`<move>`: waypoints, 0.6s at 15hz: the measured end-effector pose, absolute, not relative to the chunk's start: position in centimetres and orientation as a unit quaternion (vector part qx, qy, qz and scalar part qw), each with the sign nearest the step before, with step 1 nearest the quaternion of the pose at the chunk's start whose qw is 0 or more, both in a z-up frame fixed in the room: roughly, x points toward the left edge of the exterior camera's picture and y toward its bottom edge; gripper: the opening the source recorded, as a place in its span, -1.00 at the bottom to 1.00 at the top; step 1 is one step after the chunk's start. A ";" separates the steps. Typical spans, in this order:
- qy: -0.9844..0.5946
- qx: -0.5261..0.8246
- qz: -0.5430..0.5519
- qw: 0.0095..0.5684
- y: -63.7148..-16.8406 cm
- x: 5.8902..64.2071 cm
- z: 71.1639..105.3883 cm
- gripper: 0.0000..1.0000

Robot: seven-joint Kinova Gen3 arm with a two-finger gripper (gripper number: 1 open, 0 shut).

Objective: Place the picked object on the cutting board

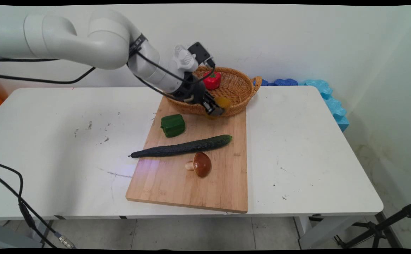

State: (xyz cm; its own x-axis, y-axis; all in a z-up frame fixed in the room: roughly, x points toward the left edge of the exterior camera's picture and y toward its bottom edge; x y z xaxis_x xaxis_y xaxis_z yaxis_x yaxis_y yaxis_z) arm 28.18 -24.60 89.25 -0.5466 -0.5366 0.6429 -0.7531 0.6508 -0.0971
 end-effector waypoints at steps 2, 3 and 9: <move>-0.860 0.378 0.183 0.288 -24.2 28.5 88.7 -1.00; -0.861 0.381 0.183 0.284 -24.0 28.7 88.4 -1.00; -0.862 0.393 0.178 0.266 -23.5 29.5 85.8 -1.00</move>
State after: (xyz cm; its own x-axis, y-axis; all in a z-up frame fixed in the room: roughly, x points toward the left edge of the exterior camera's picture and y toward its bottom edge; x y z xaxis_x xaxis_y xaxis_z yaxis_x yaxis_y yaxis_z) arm 29.46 -23.47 85.81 -0.5493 -0.5832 0.5984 -0.7724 0.6277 -0.0972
